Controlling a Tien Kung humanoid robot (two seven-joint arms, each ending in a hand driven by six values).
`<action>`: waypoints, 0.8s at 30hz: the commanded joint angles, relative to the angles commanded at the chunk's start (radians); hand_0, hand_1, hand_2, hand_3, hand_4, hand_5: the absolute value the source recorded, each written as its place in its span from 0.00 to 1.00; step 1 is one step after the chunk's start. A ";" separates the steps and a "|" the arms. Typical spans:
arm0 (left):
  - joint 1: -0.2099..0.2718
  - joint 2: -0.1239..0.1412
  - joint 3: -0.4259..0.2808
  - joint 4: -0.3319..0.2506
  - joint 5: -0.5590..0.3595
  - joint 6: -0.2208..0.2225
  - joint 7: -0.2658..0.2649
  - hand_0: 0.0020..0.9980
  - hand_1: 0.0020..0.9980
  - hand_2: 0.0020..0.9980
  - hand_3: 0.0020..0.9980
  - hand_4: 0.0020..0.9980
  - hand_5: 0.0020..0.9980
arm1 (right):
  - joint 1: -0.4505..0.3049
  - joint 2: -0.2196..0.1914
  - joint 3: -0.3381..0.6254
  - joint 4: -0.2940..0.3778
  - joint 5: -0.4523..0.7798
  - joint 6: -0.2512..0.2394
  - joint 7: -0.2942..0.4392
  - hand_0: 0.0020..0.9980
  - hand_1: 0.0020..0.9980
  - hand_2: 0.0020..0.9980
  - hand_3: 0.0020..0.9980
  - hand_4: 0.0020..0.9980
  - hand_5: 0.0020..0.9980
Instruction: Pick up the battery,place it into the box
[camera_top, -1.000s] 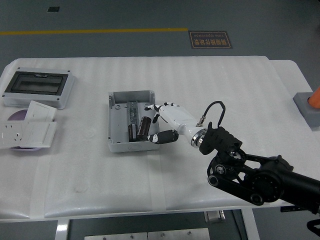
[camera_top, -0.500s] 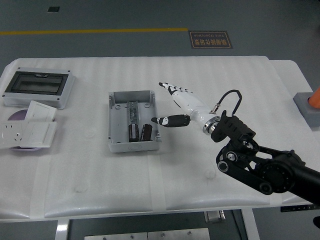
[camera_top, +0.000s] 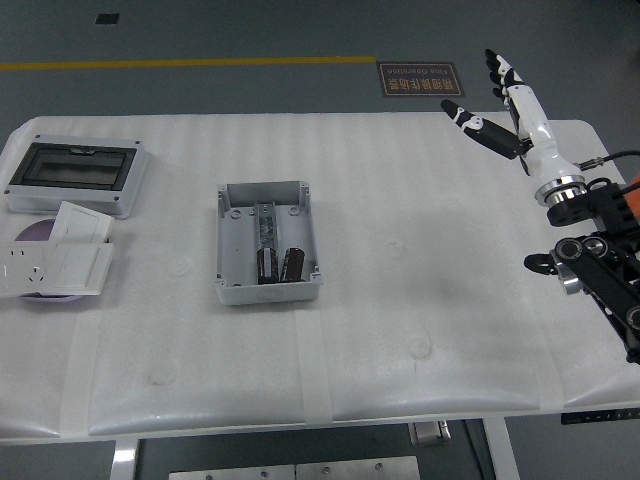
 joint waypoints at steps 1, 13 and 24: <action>0.000 0.000 0.000 0.000 0.000 0.000 0.000 0.66 0.66 0.62 0.54 0.40 0.43 | -0.016 -0.001 0.032 -0.005 0.040 0.006 0.024 0.97 0.87 0.88 0.96 0.92 0.54; -0.004 0.010 0.006 0.000 -0.003 -0.002 0.003 0.66 0.66 0.62 0.54 0.39 0.43 | -0.182 0.002 0.282 -0.004 0.283 0.033 0.098 0.87 0.84 0.85 0.90 0.91 0.54; 0.004 0.005 0.008 0.000 -0.005 -0.003 0.004 0.66 0.66 0.62 0.54 0.39 0.42 | -0.244 0.017 0.382 0.026 0.279 0.036 0.099 0.87 0.83 0.86 0.91 0.90 0.54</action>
